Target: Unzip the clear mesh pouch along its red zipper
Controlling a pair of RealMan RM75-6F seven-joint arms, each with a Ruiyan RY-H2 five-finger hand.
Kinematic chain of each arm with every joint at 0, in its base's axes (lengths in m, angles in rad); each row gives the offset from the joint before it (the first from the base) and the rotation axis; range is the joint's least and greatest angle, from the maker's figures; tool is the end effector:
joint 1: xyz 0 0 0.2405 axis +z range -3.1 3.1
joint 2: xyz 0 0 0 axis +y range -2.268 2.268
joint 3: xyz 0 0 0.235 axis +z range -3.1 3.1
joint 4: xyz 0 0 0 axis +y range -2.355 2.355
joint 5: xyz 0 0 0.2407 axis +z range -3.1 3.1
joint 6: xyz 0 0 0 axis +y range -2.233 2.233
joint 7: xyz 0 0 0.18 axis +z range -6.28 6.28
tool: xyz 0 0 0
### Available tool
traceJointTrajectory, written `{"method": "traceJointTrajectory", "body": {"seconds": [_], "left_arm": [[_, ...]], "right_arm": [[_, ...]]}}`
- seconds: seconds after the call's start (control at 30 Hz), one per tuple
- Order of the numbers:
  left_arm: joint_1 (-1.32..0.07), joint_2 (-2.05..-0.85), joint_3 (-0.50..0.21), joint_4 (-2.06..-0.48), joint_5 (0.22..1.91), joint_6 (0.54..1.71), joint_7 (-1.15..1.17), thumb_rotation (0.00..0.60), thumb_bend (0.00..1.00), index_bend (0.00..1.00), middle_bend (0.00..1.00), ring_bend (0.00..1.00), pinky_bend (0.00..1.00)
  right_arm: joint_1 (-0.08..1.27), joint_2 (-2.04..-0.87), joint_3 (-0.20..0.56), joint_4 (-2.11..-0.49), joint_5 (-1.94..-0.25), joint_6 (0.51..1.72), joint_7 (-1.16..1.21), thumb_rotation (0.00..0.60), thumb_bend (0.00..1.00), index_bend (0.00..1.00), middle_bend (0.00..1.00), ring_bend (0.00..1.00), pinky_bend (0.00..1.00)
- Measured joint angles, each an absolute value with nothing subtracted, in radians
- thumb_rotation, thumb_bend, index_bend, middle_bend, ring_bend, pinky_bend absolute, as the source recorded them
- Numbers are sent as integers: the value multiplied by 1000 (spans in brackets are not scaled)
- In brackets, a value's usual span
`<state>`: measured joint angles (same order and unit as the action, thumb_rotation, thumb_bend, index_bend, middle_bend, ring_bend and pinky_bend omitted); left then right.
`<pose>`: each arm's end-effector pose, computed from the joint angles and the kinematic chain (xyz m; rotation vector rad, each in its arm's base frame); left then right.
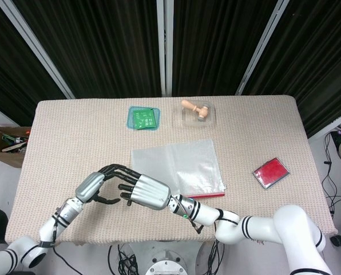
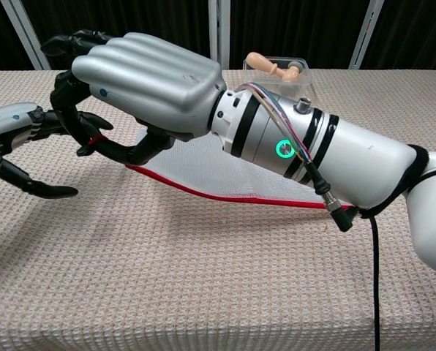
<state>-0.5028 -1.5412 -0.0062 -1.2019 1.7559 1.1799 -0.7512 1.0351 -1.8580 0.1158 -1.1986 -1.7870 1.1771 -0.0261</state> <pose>-0.2065 0.3024 -0.0485 -1.8180 -1.4943 -1.4166 0.0553 -0.2910 -0.1178 2.2868 -0.2975 1.6397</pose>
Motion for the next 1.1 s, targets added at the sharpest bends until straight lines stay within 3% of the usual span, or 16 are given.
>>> {"method": "traceJointTrajectory", "body": {"seconds": [0.4, 1.1], "left_arm": [[-574, -1613, 15, -1187, 1772, 1205, -792, 600, 176, 369, 129, 83, 135], [-625, -1697, 32, -1110, 1730, 1233, -880, 600, 264, 506, 130, 83, 135]], "right_arm": [[1038, -1870, 118, -1181, -1779, 1184, -5, 600, 532, 941, 344, 49, 0], [1040, -1876, 123, -1165, -1774, 1201, 11, 600, 534, 943, 343, 49, 0]]}}
